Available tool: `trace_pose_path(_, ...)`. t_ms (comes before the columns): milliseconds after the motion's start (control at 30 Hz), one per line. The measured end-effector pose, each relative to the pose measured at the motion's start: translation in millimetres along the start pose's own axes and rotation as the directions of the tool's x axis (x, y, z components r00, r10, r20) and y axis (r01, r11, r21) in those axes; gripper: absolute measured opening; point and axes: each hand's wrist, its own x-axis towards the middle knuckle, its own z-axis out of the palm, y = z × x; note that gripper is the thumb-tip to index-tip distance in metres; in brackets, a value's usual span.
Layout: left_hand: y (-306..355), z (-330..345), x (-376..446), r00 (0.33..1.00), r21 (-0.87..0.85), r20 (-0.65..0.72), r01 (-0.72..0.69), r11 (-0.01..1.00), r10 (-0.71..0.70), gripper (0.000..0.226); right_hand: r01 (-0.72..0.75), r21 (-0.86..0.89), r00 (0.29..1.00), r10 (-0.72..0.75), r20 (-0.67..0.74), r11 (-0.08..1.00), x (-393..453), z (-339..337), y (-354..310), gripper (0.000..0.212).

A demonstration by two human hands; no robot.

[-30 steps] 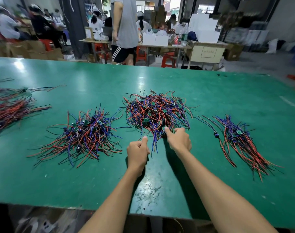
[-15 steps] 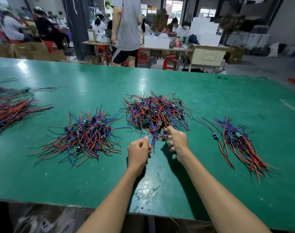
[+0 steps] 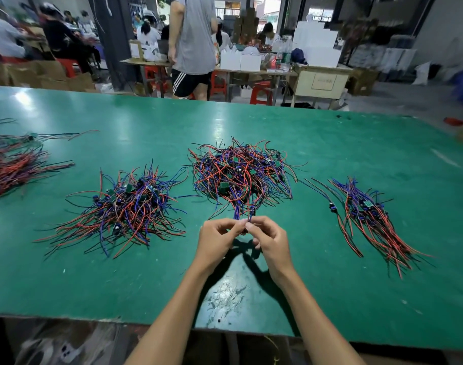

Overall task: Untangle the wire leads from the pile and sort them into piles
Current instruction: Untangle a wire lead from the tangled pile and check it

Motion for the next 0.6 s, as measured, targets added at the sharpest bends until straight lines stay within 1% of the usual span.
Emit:
trace_pose_path(100,-0.4,1.6,0.2,1.0,-0.002,-0.003,-0.001,1.0,0.001,0.012,0.032,-0.008,0.997,-0.033,-0.068,0.999,1.6,1.6,3.7,0.008)
trace_pose_path(200,-0.6,1.2,-1.2,1.0,-0.02,-0.022,-0.014,1.0,0.013,0.01,-0.008,0.024,0.99,0.011,-0.142,1.0,2.3,3.3,6.2,0.015)
trace_pose_path(300,-1.0,-0.5,-2.1,1.0,-0.006,-0.019,-0.015,1.0,0.015,0.008,-0.035,-0.021,0.99,0.032,-0.139,0.999,1.9,5.1,7.8,0.019)
trace_pose_path(367,-0.6,-0.5,-3.0,0.999,-0.015,-0.051,-0.006,1.0,0.006,0.007,-0.049,0.009,0.988,0.05,-0.148,0.999,0.9,6.2,6.7,0.017)
trace_pose_path(433,3.1,-5.5,-1.2,0.987,-0.089,-0.155,0.02,0.996,-0.033,0.009,-0.061,0.019,0.986,0.063,-0.152,0.998,-0.3,6.5,6.6,0.014)
trace_pose_path(467,6.8,-12.5,1.6,0.971,-0.136,-0.233,0.02,0.991,-0.051,0.011,-0.052,-0.03,0.987,0.047,-0.153,0.998,-0.2,6.2,8.0,0.013)
trace_pose_path(533,20.1,-36.5,12.8,0.909,-0.221,-0.407,0.0,0.975,-0.092,0.017,-0.028,-0.243,0.988,-0.01,-0.155,0.97,3.1,6.5,11.7,0.011)
trace_pose_path(567,28.0,-52.5,19.4,0.869,-0.271,-0.479,-0.013,0.962,-0.123,0.023,-0.032,-0.339,0.985,-0.028,-0.17,0.94,6.0,8.1,12.1,0.014)
trace_pose_path(600,34.7,-68.9,26.1,0.835,-0.319,-0.529,-0.027,0.947,-0.154,0.034,-0.055,-0.391,0.977,-0.031,-0.211,0.919,10.9,10.5,12.2,0.018)
